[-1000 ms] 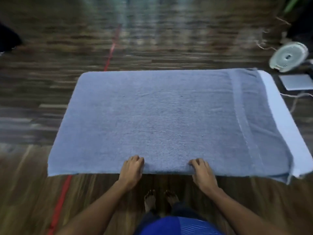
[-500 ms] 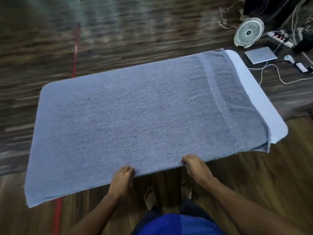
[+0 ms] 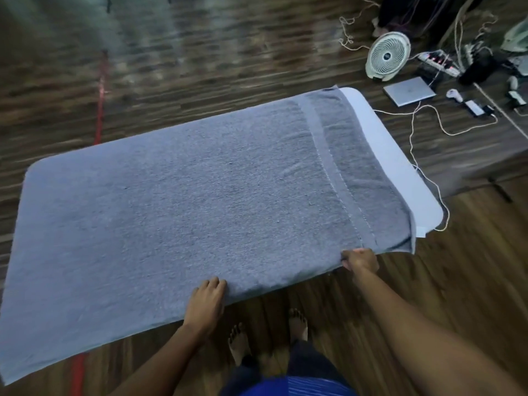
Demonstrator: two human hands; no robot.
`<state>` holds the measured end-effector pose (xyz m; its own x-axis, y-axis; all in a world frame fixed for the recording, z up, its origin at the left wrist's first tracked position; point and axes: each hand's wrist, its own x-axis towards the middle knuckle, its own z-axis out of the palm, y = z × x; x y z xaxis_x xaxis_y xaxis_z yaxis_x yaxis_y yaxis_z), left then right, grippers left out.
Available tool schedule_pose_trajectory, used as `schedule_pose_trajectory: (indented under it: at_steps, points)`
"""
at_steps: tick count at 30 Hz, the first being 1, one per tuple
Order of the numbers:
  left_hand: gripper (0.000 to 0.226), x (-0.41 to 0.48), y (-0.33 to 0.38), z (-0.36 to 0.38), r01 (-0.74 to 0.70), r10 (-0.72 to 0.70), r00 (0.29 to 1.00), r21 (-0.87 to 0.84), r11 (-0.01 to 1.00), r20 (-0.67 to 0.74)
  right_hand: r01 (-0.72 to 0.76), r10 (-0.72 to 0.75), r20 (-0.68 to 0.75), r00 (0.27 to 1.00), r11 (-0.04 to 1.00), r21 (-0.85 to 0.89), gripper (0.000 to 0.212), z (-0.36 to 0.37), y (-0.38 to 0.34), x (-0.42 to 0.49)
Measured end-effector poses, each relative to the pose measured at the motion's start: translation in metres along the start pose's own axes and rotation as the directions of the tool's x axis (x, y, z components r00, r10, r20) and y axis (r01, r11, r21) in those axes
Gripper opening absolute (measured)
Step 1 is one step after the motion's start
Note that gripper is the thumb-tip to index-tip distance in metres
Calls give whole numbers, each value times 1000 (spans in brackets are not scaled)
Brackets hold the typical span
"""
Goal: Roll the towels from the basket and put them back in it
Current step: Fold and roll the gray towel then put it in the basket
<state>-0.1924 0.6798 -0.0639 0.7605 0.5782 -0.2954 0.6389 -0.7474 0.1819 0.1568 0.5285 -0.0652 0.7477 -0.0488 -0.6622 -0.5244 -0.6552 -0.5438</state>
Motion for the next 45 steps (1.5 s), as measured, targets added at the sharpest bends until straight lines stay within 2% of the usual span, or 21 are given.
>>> schedule_pose_trajectory:
  at_steps: [3, 7, 10, 15, 17, 20, 23, 25, 29, 32, 34, 38, 42, 45]
  points:
    - [38, 8, 1, -1, -28, 28, 999, 19, 999, 16, 4, -2, -13, 1000, 991, 131, 12, -15, 1, 1]
    - [11, 27, 27, -7, -113, 114, 993, 25, 993, -33, 48, -46, -43, 998, 998, 49, 8, -37, 12, 2]
    - [22, 56, 67, -8, -227, 225, 973, -29, 974, -47, 62, -60, -76, 995, 998, 21, 6, -58, 21, 9]
    - [23, 117, 175, -15, -320, 311, 944, -74, 945, -114, 255, -272, -148, 951, 959, -121, 4, -113, 14, 45]
    - [22, 142, 222, -13, -317, 302, 944, -113, 942, -131, 337, -366, -169, 915, 924, -178, 9, -129, 7, 70]
    - [11, 170, 289, -6, -264, 240, 958, -161, 951, -154, 372, -406, -61, 912, 879, -299, 31, -146, -6, 103]
    - [22, 187, 339, -4, -189, 167, 978, -192, 963, -125, 373, -355, 118, 928, 865, -336, 40, -157, -12, 127]
    - [33, 195, 364, -3, -151, 135, 986, -180, 972, -95, 334, -273, 230, 934, 895, -294, 37, -160, -15, 136]
    - [52, 205, 388, -2, -48, 52, 999, -155, 987, 17, 218, -161, 283, 945, 959, -183, 17, -159, -8, 162]
    - [58, 210, 391, 1, -9, 24, 995, -141, 990, 102, 238, -193, 306, 932, 964, -117, 9, -170, -2, 174]
    - [59, 210, 389, 1, -11, 26, 994, -139, 990, 108, 228, -201, 330, 922, 973, -45, 9, -181, -8, 173]
    - [56, 209, 388, 0, 0, 18, 992, -151, 989, 122, 76, -92, 446, 890, 996, 54, 17, -200, -14, 173]
    - [60, 209, 387, -6, -7, 32, 986, -152, 988, 165, -9, 29, 437, 899, 999, -47, 10, -202, -11, 180]
    - [59, 212, 385, -10, -22, 46, 984, -140, 990, 172, 57, -3, 315, 949, 985, -162, 17, -200, -9, 188]
